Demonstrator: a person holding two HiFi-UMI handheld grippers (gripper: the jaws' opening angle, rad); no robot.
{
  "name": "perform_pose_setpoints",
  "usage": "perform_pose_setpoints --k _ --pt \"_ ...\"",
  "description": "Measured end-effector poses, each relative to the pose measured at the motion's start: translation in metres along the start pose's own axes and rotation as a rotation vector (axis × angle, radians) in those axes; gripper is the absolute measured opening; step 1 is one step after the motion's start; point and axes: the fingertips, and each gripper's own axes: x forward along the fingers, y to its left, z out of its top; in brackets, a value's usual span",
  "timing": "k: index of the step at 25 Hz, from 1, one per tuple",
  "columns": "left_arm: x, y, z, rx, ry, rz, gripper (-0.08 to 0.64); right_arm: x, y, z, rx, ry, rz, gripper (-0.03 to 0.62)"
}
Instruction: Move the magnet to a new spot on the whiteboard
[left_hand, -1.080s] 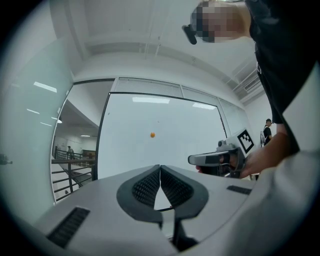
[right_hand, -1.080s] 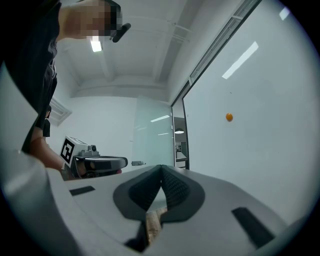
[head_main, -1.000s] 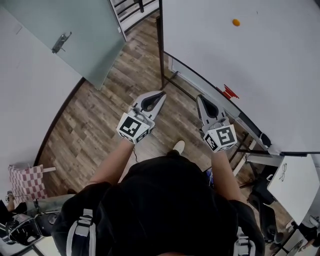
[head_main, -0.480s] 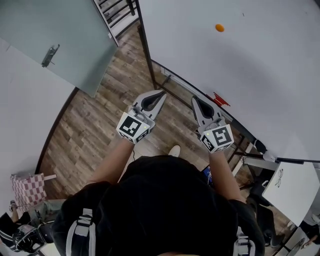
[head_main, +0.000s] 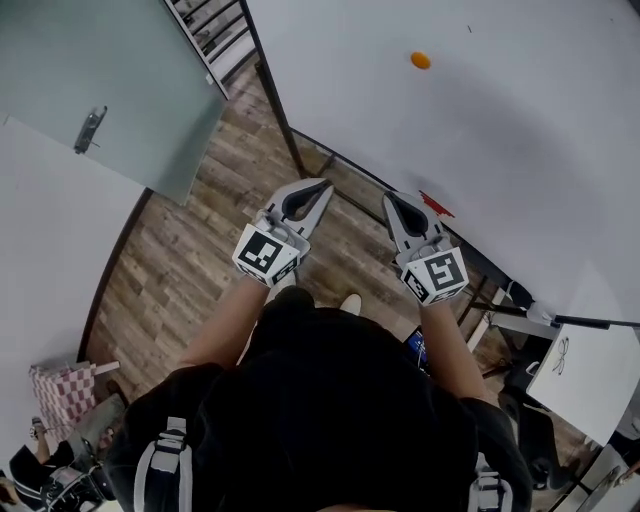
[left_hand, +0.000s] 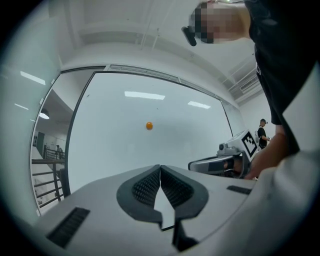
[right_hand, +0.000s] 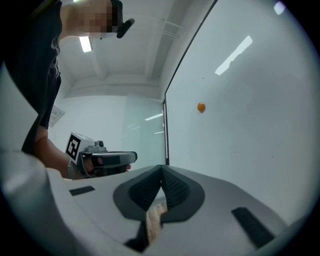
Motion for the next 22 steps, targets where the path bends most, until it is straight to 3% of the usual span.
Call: perform_pose_setpoints --k 5,14,22 --pt "0.020 0.019 -0.004 -0.013 -0.007 -0.056 0.006 0.015 -0.014 -0.004 0.001 0.013 -0.054 -0.002" --pt "0.054 0.072 -0.012 -0.020 -0.008 -0.240 0.006 0.072 -0.027 -0.008 -0.014 0.054 -0.191 -0.002" --pt "0.080 0.095 -0.010 -0.028 -0.027 -0.403 0.006 0.091 -0.041 -0.003 -0.024 0.061 -0.367 -0.002"
